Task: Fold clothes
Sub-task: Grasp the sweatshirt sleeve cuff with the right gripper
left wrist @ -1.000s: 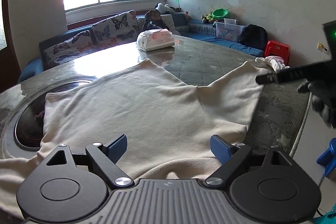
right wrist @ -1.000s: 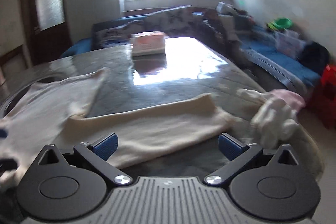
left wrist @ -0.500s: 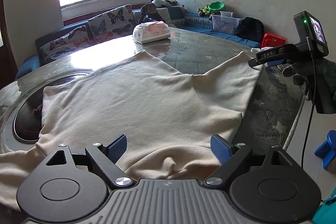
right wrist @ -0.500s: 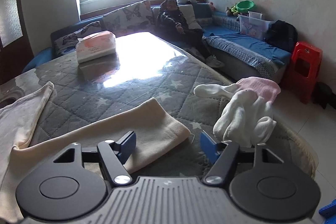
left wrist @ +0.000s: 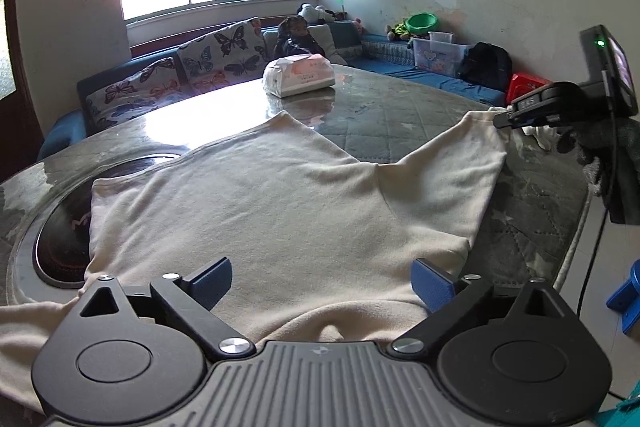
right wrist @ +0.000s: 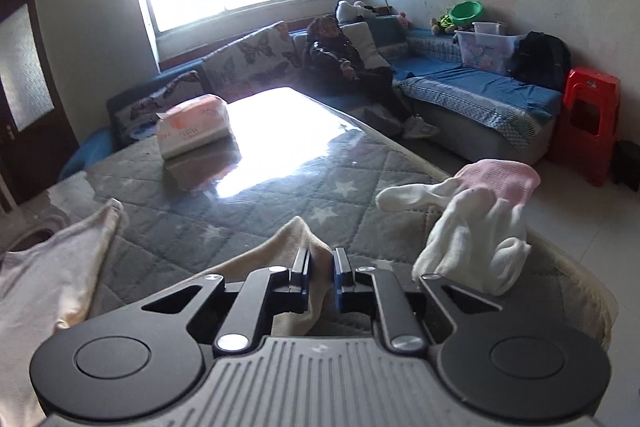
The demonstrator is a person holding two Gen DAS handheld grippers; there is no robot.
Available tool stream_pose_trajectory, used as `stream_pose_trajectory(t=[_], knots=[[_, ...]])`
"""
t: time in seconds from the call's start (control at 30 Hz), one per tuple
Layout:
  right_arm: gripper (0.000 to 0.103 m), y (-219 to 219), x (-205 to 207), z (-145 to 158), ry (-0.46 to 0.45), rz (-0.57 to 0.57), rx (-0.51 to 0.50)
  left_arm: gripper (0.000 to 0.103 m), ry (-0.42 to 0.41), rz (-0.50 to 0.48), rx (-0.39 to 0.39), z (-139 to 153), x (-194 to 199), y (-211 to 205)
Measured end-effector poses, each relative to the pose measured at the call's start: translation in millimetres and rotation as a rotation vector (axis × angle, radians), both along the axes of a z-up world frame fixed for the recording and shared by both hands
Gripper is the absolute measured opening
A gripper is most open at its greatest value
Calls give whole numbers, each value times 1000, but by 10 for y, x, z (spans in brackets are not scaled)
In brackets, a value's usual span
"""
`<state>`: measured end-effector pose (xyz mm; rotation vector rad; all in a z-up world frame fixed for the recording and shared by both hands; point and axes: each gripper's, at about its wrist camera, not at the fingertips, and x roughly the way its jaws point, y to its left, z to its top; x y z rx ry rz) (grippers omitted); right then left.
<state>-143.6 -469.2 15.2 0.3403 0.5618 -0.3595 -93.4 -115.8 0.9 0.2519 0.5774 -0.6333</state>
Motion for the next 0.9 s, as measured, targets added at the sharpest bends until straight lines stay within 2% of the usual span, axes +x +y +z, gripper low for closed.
stream_pose_trajectory(t=[0.2,0.33,0.47,0.63,0.7,0.77,0.83,0.9], knots=[[10,82,-110,75,-59,50,55,100,12,12,5,-21,6,13],[10,192,-173,334,-125,130,74,101,9,40,-10,-2,22,115],[8,401,-142,667,-190,258,102,101,8,74,-30,15,39,234],[7,779,-46,939,-238,426,128,102,7,117,-55,37,61,382],[7,927,-11,992,-243,466,94,102,7,134,-65,45,69,442],[13,1012,19,992,-230,472,42,102,11,151,-77,46,73,513],[29,1042,48,847,-153,438,-48,102,16,164,-85,39,74,573],[31,1062,74,673,-82,422,-124,103,21,173,-89,32,74,620]])
